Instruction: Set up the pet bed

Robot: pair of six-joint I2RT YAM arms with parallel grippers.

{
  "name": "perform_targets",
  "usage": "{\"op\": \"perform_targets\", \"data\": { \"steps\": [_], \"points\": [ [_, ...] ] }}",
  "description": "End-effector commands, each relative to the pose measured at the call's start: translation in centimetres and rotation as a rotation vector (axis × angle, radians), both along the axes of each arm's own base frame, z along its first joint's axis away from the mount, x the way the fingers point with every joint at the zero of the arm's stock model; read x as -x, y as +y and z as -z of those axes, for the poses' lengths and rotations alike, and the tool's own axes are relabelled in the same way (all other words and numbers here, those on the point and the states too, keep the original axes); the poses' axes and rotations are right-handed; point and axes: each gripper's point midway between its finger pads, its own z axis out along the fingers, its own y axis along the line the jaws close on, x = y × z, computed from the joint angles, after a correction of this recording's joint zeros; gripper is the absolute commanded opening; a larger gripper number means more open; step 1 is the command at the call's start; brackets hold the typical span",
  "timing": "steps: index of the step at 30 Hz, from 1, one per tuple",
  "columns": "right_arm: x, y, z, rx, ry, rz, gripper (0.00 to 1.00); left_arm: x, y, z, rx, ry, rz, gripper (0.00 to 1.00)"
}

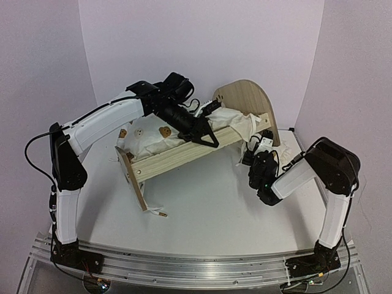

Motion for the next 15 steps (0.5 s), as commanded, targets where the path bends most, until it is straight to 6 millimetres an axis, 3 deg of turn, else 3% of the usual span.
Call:
{"op": "perform_targets", "data": {
  "steps": [1,8,11,15],
  "points": [
    [2.5,0.4,-3.6,-0.048,-0.105,-0.138,0.00,4.5,1.0,-18.1,0.518,-0.432,0.220,0.00],
    [6.0,1.8,-3.1,-0.006,-0.074,-0.356,0.00,4.1,1.1,-18.0,0.516,-0.474,0.219,0.00],
    [6.2,2.3,-3.1,0.007,-0.085,-0.387,0.14,4.2,1.3,-18.6,0.526,-0.492,0.224,0.00],
    [6.1,2.6,-3.7,0.042,-0.099,-0.393,0.22,5.3,2.0,-20.3,0.556,-0.511,0.250,0.00]
  ]
}}
